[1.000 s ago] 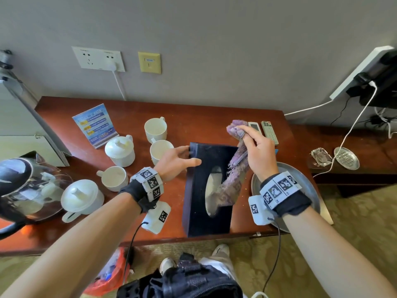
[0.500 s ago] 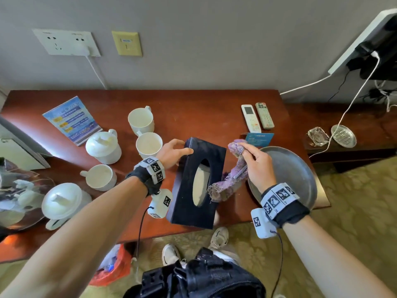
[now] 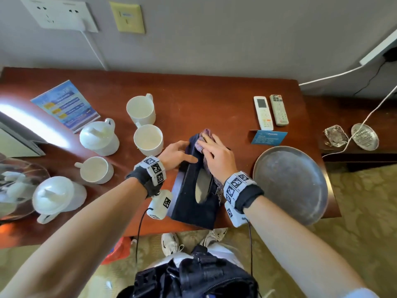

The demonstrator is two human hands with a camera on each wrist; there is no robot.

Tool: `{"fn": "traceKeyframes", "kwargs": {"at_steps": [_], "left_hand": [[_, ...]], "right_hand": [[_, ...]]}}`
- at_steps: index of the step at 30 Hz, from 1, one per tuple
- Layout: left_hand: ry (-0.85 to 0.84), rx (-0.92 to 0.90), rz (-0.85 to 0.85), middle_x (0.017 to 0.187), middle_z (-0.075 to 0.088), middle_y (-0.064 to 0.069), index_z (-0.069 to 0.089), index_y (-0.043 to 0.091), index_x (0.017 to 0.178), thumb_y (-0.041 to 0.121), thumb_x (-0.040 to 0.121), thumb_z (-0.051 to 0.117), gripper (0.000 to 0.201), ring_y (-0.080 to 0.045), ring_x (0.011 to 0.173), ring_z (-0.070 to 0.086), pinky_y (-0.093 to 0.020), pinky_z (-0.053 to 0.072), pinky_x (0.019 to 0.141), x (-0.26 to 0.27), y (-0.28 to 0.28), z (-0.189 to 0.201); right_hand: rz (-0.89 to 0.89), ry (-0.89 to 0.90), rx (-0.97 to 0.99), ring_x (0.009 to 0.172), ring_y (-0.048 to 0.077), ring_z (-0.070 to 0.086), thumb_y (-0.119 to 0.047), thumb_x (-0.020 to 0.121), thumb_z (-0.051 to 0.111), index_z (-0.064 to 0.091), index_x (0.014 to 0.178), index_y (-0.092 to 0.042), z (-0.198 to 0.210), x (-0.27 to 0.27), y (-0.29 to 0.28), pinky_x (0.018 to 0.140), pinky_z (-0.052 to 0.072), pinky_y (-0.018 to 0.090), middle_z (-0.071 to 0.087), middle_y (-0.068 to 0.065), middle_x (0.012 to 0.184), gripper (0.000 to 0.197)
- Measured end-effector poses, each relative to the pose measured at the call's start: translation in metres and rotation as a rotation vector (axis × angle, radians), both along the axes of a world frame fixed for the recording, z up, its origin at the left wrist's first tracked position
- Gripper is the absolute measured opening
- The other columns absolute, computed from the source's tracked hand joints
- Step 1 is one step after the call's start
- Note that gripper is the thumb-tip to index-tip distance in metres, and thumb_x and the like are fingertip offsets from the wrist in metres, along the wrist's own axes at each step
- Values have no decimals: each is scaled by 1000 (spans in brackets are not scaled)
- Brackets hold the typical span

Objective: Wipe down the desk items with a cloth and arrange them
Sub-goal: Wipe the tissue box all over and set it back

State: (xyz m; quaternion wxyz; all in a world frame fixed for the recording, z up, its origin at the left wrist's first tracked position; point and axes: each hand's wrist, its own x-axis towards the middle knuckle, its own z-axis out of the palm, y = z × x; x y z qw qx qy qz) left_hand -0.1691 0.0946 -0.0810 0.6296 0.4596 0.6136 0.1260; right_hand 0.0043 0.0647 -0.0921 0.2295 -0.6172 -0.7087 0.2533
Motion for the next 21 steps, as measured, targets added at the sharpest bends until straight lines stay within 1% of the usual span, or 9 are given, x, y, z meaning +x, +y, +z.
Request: {"fn": "traceKeyframes", "kwargs": {"at_steps": [4, 7, 10, 13, 14, 15, 17, 19, 21], "left_hand": [[-25, -31, 21, 132, 58, -11, 45, 20, 146, 11, 82, 77, 72, -30, 118, 57, -49, 53, 94, -4, 3, -5], [-42, -52, 24, 130, 60, -12, 46, 21, 146, 10, 83, 75, 71, -31, 115, 61, -50, 55, 93, -7, 3, -5], [-75, -81, 46, 127, 62, -11, 48, 22, 144, 6, 83, 74, 68, -29, 108, 63, -45, 57, 88, -8, 4, -6], [-85, -79, 62, 119, 61, -6, 49, 23, 142, 4, 84, 73, 66, -24, 101, 63, -38, 56, 78, -7, 4, -5], [-84, -85, 66, 120, 62, -6, 49, 23, 142, 5, 83, 73, 66, -24, 103, 62, -40, 56, 80, -7, 4, -5], [-78, -83, 63, 123, 62, -8, 49, 23, 143, 7, 82, 74, 67, -27, 108, 62, -44, 56, 85, -6, 3, -4], [-68, -76, 57, 131, 60, -12, 48, 21, 144, 16, 75, 79, 76, -31, 118, 59, -52, 54, 94, -6, 2, -1], [-68, -81, 51, 136, 58, -15, 48, 23, 145, 23, 67, 80, 84, -33, 124, 57, -54, 55, 93, -7, 1, -5], [-74, -74, 55, 137, 56, -15, 47, 22, 147, 16, 76, 78, 78, -32, 124, 56, -49, 57, 89, -8, 2, -4]], "right_hand": [[75, -36, 89, 143, 23, 39, -9, 98, 46, 66, 129, -14, -12, 0, 6, 106, 43, 38, 51, 0, 146, 37], [92, -107, 74, 141, 25, 41, -2, 94, 45, 65, 129, -13, -16, 10, 8, 105, 43, 38, 52, 1, 146, 42], [-4, -150, -25, 142, 18, 40, -1, 96, 48, 63, 132, -18, -15, 33, 9, 111, 41, 38, 50, -5, 147, 42], [-30, -171, -110, 142, 16, 39, -5, 99, 47, 61, 134, -18, -6, 42, 15, 117, 33, 34, 49, -5, 147, 40], [-13, -151, -94, 142, 18, 41, -4, 99, 47, 62, 133, -16, -2, 36, 17, 117, 33, 35, 50, -3, 146, 39], [18, -129, -51, 140, 21, 43, -3, 99, 47, 63, 132, -13, 2, 26, 19, 116, 35, 38, 52, 0, 144, 38], [97, -98, 28, 138, 28, 46, 0, 98, 48, 64, 130, -10, 6, 1, 24, 114, 37, 40, 55, 6, 142, 37], [129, -93, 14, 139, 28, 43, 0, 98, 46, 63, 132, -11, 5, -10, 28, 112, 37, 39, 54, 5, 144, 39], [115, -118, -11, 141, 25, 42, 0, 98, 47, 62, 133, -14, -3, -1, 26, 113, 38, 40, 52, 1, 145, 41]]}}
